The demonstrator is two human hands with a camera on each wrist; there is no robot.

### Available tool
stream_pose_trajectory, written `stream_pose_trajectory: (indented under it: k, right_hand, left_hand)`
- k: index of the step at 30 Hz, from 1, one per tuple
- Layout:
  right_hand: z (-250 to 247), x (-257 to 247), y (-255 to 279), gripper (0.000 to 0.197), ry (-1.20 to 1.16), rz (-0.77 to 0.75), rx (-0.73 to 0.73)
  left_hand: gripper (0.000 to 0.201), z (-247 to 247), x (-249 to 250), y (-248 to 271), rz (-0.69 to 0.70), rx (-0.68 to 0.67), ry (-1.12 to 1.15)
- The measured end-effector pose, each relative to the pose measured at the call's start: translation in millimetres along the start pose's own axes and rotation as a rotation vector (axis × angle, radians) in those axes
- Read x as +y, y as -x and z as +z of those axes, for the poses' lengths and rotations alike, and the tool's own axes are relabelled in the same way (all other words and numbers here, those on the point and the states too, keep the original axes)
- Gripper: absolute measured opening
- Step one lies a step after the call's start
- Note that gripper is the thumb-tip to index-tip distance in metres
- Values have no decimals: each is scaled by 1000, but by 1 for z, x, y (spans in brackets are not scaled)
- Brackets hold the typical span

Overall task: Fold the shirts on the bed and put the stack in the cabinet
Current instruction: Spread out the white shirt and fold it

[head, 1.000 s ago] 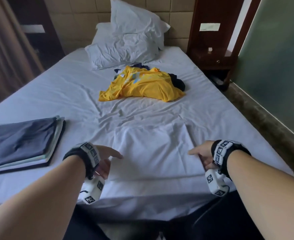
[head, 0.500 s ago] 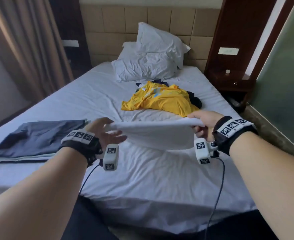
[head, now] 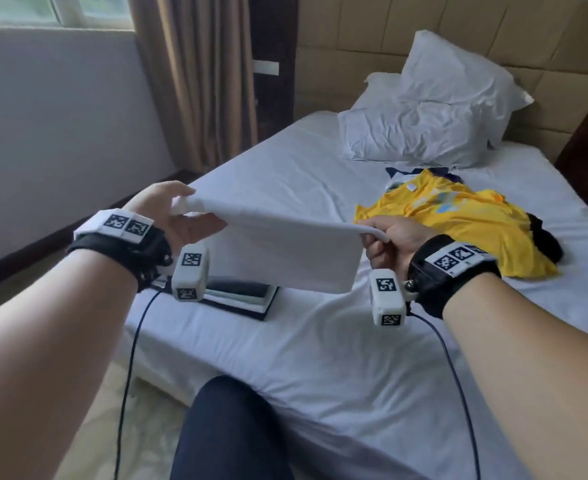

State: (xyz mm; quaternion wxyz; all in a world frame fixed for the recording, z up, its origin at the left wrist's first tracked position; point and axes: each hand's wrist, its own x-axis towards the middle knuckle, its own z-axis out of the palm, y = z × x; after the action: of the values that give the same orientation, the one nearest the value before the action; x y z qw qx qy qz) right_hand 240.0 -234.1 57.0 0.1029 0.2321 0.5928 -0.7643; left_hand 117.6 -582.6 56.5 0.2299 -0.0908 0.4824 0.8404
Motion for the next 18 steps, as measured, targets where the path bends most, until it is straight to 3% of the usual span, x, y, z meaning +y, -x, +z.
stream_pose_trajectory:
  k: [4, 7, 10, 14, 18]
  right_hand:
    - [27, -21, -51, 22, -136, -60, 34]
    - [41, -52, -77, 20, -250, -212, 42]
    - [60, -71, -92, 19, -301, -309, -58]
    - [106, -25, -122, 17, -181, -170, -89]
    - [139, 69, -153, 8, 74, 58, -60]
  left_hand:
    - [29, -1, 26, -37, 89, -27, 13]
    - [32, 4, 61, -62, 206, -187, 70]
    - [31, -12, 88, -72, 260, -186, 111]
    - [43, -78, 72, -87, 162, 103, -34]
    - [28, -158, 18, -110, -54, 425, -205]
